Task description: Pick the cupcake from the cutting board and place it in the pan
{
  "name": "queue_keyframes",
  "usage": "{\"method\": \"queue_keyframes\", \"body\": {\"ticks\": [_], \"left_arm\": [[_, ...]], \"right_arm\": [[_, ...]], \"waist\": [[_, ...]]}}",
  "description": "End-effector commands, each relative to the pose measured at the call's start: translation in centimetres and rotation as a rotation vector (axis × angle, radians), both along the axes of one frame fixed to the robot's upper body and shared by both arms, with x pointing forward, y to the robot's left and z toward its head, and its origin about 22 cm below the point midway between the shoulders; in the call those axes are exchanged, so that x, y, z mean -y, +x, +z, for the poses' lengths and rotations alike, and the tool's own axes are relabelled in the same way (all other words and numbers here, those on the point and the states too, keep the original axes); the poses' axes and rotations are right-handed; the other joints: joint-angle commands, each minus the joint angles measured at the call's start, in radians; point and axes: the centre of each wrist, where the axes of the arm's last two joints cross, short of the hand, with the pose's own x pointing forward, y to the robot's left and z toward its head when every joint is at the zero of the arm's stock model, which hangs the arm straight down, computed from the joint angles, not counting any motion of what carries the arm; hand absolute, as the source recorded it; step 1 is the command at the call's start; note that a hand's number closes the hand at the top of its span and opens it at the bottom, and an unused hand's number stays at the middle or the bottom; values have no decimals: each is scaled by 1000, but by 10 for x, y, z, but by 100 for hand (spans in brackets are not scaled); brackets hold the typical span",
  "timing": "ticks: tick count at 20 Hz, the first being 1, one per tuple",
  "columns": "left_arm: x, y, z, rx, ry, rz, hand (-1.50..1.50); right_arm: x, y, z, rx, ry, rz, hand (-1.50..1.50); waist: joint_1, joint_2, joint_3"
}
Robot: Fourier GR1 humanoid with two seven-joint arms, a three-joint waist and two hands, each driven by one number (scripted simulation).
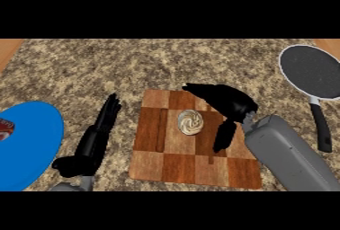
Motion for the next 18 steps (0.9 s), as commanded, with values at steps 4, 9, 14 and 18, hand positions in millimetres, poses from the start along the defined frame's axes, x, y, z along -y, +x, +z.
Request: {"method": "queue_keyframes", "body": {"ticks": [4, 9, 14, 18], "left_arm": [[-3, 3, 0, 3, 0, 21, 0], [-12, -9, 14, 2, -5, 21, 0], [3, 6, 0, 6, 7, 9, 0], [-12, 10, 8, 4, 8, 2, 0]], "right_arm": [[-34, -6, -13, -31, -69, -16, -150], [-19, -13, -22, -44, -77, -22, -150], [-20, 9, -31, -41, -52, -50, -150], [-2, 19, -55, -39, -11, -59, -150]], "waist": [[-8, -1, 0], [-8, -2, 1], [-8, 0, 0], [-6, 1, 1]]}}
